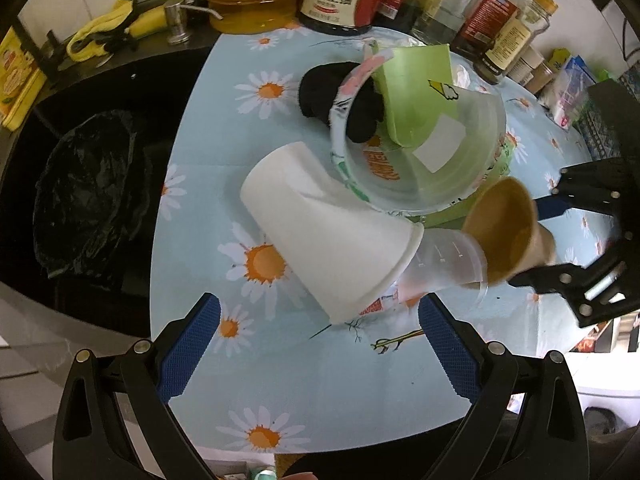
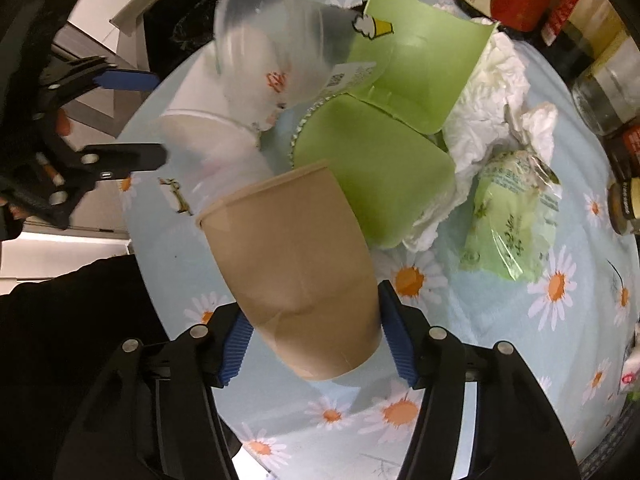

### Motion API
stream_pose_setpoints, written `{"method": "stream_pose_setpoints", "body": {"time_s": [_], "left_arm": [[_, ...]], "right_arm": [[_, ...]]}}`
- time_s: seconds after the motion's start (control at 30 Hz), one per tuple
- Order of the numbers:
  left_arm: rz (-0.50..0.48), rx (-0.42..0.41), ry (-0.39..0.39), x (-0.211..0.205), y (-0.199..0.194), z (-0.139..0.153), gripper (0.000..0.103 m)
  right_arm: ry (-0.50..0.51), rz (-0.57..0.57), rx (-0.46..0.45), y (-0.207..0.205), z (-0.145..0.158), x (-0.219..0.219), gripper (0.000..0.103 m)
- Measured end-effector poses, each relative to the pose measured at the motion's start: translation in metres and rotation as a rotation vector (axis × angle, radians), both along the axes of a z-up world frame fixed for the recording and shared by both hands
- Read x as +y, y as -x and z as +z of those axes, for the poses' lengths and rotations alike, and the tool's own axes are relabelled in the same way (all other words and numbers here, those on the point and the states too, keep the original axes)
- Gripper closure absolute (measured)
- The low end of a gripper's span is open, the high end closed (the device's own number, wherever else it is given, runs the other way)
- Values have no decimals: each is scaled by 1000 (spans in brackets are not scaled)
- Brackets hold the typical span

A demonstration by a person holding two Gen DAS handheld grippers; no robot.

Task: Collect trash
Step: 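Grasp the tan paper cup with the right tool while the left tool grasps the white paper cup, then carry both cups over the sink bin and open both tools to drop them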

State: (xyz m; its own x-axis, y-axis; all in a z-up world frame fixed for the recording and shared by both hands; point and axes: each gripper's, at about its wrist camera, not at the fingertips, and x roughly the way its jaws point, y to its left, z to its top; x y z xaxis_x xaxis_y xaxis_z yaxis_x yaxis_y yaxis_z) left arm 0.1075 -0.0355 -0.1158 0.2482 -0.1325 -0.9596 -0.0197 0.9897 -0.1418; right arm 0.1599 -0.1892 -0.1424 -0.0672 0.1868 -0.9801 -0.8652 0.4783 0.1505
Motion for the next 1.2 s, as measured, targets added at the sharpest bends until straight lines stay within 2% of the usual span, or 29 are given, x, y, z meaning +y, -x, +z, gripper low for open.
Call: {"method": "stream_pose_setpoints", "body": {"time_s": [0.3,0.43,0.5,0.57,0.63,0.83,0.9,1.2], "left_arm": [[-73,-23,-73,1,-2,-1,9],[-96,-21,-124,-1,-5,-7,31],[-115,-12,-141,-3,-6,-11,39],[-128,-9,-165,-4,-5,-14,54],[-131,-7,-177,-4,-4,-15,75],[-98,-21,-191,3,-2,-13,93],[-80,-27,-191,7,-2,-10,98],[-41,-56,-214,16,-1,-1,100]], "right_arm": [[-71,-121,-25,15,17,-32,44],[-91,-159,-26,5,27,-52,44],[-98,-176,-23,7,29,-58,44],[-106,-189,-22,10,30,-63,44],[-110,-199,-25,12,32,-66,44],[-132,-213,-29,11,37,-84,44],[-139,-210,-34,18,39,-83,44],[-178,-193,-40,20,48,-72,44]]}}
